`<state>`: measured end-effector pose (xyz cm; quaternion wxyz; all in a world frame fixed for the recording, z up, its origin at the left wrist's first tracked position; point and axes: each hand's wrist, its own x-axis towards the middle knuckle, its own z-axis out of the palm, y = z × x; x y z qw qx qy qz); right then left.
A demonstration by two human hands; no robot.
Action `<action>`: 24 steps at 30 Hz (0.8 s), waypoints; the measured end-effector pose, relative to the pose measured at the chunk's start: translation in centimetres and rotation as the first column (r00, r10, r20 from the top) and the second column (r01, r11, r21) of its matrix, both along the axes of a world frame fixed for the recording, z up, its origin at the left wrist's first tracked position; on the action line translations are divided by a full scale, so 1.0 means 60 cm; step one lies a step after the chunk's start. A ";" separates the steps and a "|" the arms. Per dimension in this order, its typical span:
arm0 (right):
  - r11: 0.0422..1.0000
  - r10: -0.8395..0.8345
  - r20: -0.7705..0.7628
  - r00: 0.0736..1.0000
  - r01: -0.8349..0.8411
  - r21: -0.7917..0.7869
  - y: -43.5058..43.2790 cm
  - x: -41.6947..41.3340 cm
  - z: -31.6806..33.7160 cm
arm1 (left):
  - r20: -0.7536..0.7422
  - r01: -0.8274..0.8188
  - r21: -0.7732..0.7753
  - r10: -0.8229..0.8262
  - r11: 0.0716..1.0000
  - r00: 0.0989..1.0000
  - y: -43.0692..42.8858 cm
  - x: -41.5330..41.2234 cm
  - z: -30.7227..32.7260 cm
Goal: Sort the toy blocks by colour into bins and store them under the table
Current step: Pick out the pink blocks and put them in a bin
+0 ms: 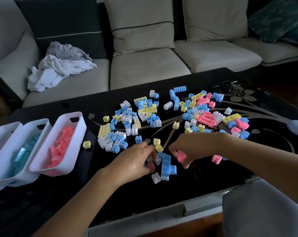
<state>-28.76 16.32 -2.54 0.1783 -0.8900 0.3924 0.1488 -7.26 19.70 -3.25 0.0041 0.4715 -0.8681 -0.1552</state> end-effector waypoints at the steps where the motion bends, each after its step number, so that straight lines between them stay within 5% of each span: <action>1: 1.000 -0.004 0.017 1.000 0.004 -0.017 -0.003 -0.001 0.002 | 0.010 0.006 -0.039 -0.006 0.999 1.000 -0.001 -0.004 -0.001; 13: 0.934 -0.284 0.328 0.901 0.337 -0.115 -0.077 0.011 0.065 | 0.016 -0.108 -0.299 0.119 0.948 0.993 -0.004 0.002 -0.026; 18: 0.899 -0.343 0.423 0.839 0.423 -0.110 -0.109 0.052 0.085 | -0.325 -0.286 -0.186 0.216 0.940 0.921 -0.018 0.053 0.018; 22: 0.860 -0.504 0.571 0.648 0.437 0.263 -0.124 0.134 0.088 | -0.479 -0.528 -0.165 0.400 0.833 0.781 -0.033 0.145 0.067; 24: 0.764 -0.636 0.561 0.531 0.327 0.557 -0.134 0.195 0.086 | -0.497 -0.674 -0.136 0.538 0.727 0.681 -0.032 0.204 0.073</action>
